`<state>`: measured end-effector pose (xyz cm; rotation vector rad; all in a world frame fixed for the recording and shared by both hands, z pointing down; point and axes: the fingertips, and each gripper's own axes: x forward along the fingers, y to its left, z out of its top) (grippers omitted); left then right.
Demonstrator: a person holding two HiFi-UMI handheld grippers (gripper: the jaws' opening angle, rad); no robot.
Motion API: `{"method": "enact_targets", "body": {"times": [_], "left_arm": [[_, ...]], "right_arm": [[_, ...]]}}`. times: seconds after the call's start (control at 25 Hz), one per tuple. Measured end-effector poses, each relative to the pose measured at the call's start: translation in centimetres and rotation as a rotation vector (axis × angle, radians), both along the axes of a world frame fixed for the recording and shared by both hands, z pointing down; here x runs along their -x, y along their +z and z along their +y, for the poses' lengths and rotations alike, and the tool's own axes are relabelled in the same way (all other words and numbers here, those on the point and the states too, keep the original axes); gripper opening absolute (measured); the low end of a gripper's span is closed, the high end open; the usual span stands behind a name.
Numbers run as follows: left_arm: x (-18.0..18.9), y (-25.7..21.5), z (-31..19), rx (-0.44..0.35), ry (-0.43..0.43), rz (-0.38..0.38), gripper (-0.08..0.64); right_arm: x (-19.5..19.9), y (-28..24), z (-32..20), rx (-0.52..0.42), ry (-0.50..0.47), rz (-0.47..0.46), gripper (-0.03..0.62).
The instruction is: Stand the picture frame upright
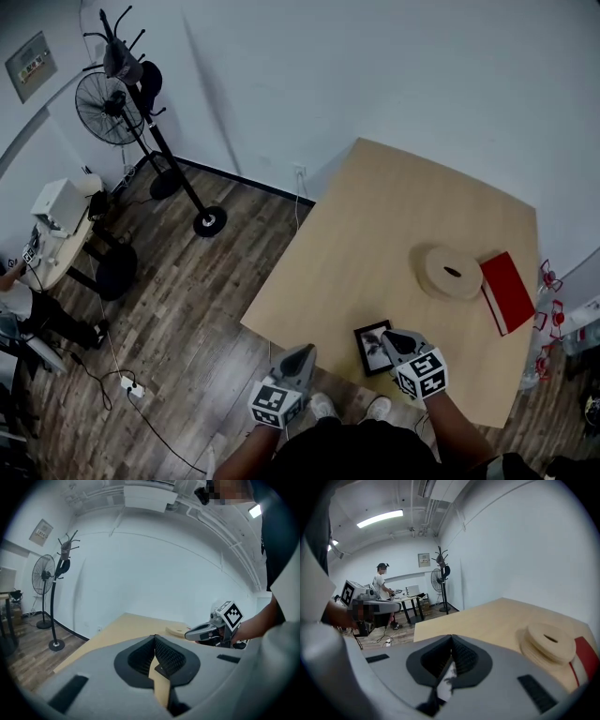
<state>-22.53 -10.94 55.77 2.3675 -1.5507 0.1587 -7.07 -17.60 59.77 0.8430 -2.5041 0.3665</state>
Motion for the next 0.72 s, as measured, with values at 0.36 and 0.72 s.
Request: {"method": "enact_targets", "body": {"times": [0.36,0.72], "left_arm": [[-2.1,1.5,-1.2,0.038,-0.013,0.003,-0.005],[-1.7,1.2,-1.6,0.036,-0.051,-0.025,-0.005]], "right_arm": [[-3.7,9.0,-0.7,0.214,0.031,0.151,0.116],[-5.4,14.7,-1.8,0.345,0.101,0.200,0.153]]}}
